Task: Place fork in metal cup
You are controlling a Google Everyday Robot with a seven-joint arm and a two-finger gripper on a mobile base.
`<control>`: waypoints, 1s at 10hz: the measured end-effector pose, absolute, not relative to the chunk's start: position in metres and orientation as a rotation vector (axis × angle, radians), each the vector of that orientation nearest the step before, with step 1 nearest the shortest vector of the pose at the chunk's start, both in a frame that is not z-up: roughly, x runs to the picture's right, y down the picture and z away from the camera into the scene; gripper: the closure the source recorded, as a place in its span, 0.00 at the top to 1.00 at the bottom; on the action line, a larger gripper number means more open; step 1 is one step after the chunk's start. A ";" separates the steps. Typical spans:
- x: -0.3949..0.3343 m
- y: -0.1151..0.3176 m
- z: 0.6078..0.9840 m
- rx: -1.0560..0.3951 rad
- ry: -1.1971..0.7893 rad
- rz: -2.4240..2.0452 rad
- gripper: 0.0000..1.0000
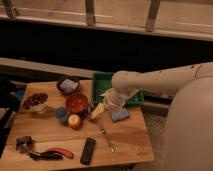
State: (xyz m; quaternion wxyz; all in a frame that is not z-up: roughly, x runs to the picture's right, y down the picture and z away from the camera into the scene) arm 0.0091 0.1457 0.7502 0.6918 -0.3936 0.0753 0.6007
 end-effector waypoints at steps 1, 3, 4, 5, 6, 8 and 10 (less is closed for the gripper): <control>0.008 0.161 0.760 -0.907 0.191 1.334 0.80; 0.000 0.195 0.780 -0.963 0.235 1.320 0.80; -0.002 0.210 0.786 -0.988 0.254 1.317 0.80; -0.005 0.219 0.788 -1.000 0.265 1.308 0.80; -0.006 0.217 0.789 -0.995 0.261 1.311 0.80; -0.004 0.218 0.789 -0.995 0.263 1.314 0.80; -0.005 0.218 0.788 -0.995 0.267 1.310 0.80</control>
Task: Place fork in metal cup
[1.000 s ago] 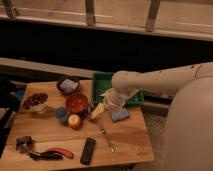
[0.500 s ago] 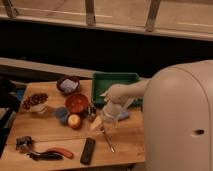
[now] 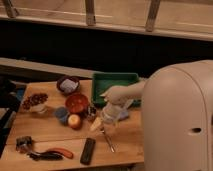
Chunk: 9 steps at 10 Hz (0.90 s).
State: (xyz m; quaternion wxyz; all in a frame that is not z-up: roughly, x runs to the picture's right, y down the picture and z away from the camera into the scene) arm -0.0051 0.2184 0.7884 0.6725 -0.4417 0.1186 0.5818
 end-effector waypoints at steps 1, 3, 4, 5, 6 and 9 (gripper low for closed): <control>-0.006 0.219 0.791 -0.976 0.263 1.309 0.80; -0.014 0.218 0.797 -0.934 0.253 1.296 0.80; -0.017 0.216 0.799 -0.916 0.249 1.288 0.80; -0.017 0.216 0.800 -0.907 0.245 1.286 0.80; -0.017 0.215 0.801 -0.900 0.239 1.286 0.80; -0.022 0.218 0.808 -0.849 0.217 1.275 0.80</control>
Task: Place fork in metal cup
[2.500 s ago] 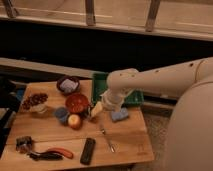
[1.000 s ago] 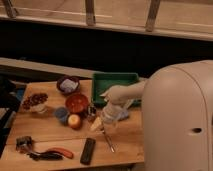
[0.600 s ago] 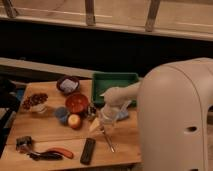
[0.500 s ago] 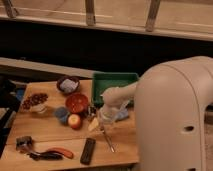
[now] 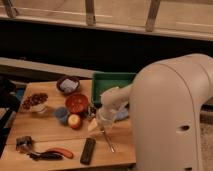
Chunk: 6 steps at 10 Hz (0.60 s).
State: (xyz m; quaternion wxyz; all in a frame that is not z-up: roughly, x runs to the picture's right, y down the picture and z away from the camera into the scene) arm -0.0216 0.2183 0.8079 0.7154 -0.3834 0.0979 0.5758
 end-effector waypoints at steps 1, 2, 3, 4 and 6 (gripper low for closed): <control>-0.022 0.219 0.811 -0.834 0.214 1.270 0.80; -0.023 0.220 0.813 -0.819 0.211 1.268 0.80; -0.025 0.219 0.815 -0.809 0.209 1.265 0.80; -0.027 0.218 0.817 -0.798 0.209 1.263 0.80; -0.027 0.217 0.823 -0.784 0.214 1.268 0.80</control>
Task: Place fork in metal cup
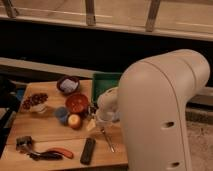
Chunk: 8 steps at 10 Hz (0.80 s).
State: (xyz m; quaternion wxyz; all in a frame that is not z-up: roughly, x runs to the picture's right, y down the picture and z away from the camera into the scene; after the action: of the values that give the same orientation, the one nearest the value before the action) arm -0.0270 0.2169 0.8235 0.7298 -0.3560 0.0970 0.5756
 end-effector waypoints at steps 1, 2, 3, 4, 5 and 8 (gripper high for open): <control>-0.025 0.217 0.827 -0.776 0.223 1.273 0.80; -0.027 0.216 0.830 -0.770 0.233 1.275 0.80; -0.029 0.216 0.834 -0.760 0.253 1.281 0.80; -0.032 0.217 0.838 -0.751 0.270 1.271 0.80; -0.033 0.217 0.841 -0.748 0.278 1.264 0.79; -0.031 0.217 0.840 -0.747 0.278 1.260 0.53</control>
State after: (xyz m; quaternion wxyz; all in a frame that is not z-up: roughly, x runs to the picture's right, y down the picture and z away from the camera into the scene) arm -0.0313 0.2167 0.8400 0.7348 -0.3398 0.1264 0.5732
